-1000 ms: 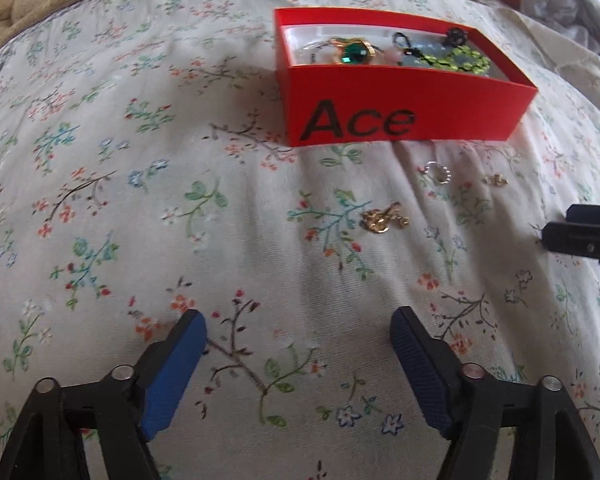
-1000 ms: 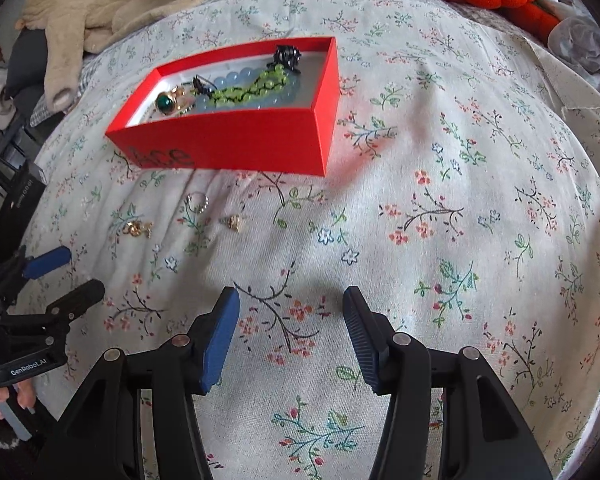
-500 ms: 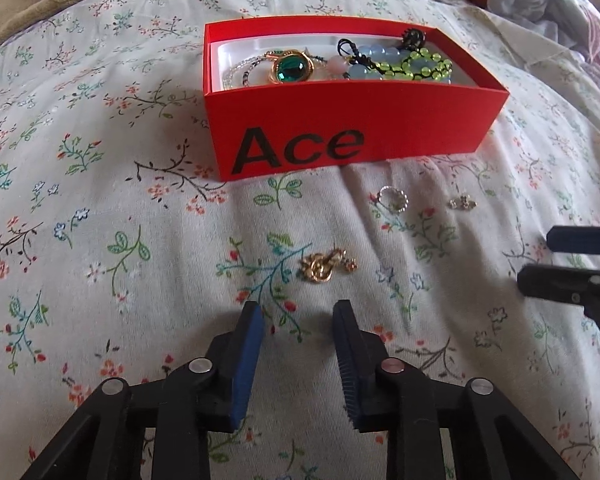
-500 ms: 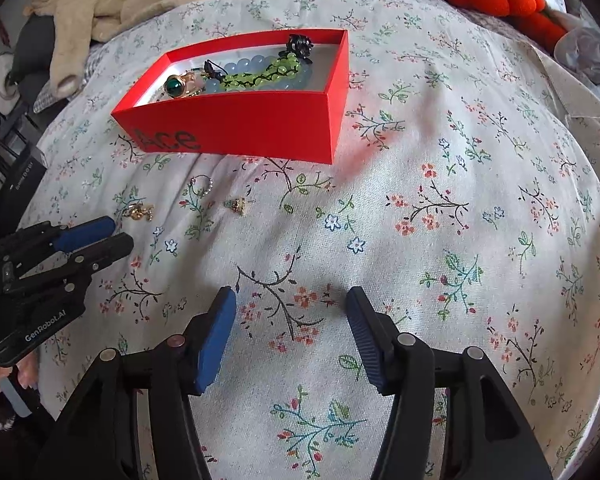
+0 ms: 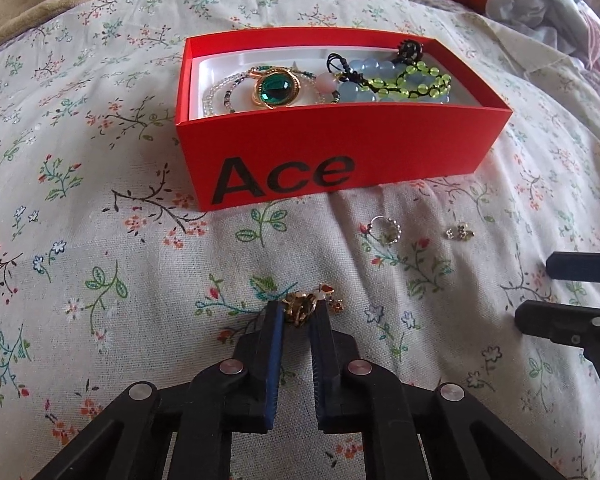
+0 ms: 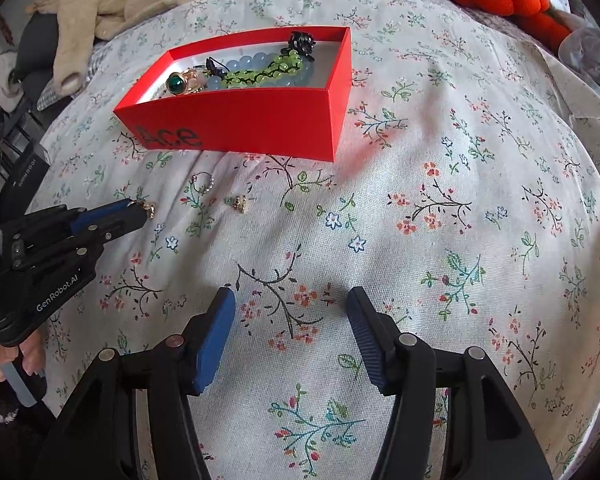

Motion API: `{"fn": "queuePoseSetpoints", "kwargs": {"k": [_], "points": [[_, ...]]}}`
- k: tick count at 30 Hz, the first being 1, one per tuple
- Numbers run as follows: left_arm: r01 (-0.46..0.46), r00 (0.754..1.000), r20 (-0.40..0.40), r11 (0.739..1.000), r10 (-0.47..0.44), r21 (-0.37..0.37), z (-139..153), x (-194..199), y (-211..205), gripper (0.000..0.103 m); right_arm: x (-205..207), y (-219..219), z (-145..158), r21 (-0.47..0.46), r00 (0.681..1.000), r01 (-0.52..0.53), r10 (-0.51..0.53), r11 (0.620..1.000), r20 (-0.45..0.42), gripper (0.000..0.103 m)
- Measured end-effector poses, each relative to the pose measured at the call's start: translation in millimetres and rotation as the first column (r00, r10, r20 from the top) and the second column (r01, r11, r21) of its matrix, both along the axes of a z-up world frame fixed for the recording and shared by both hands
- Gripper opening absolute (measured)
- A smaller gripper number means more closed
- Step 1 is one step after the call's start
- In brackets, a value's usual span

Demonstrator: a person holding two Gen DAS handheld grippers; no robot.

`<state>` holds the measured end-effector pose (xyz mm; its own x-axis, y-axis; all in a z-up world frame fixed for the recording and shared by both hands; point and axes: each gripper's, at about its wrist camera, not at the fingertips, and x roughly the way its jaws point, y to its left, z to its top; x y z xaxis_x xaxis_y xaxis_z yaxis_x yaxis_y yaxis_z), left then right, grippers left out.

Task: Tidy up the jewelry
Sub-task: 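Move the left tool to the small gold earring and close on it, then grasp the small silver ring beside the box with the right tool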

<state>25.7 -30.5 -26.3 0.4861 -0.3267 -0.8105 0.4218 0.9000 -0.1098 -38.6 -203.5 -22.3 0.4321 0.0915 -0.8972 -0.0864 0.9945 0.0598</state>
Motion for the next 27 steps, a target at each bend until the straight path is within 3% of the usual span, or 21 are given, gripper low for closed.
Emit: {"fn": "queuePoseSetpoints", "kwargs": {"k": [14,27], "points": [[-0.020,0.999,-0.031,1.000,0.020,0.003,8,-9,13,0.007,13,8,-1,-0.019,1.000,0.009,-0.009,1.000,0.006,0.062],[-0.073,0.995,-0.064,0.997,0.074,0.023,11,-16,32,0.007,37,24,-5,-0.024,0.994,-0.075,0.077,0.997,0.071,0.062]]}}
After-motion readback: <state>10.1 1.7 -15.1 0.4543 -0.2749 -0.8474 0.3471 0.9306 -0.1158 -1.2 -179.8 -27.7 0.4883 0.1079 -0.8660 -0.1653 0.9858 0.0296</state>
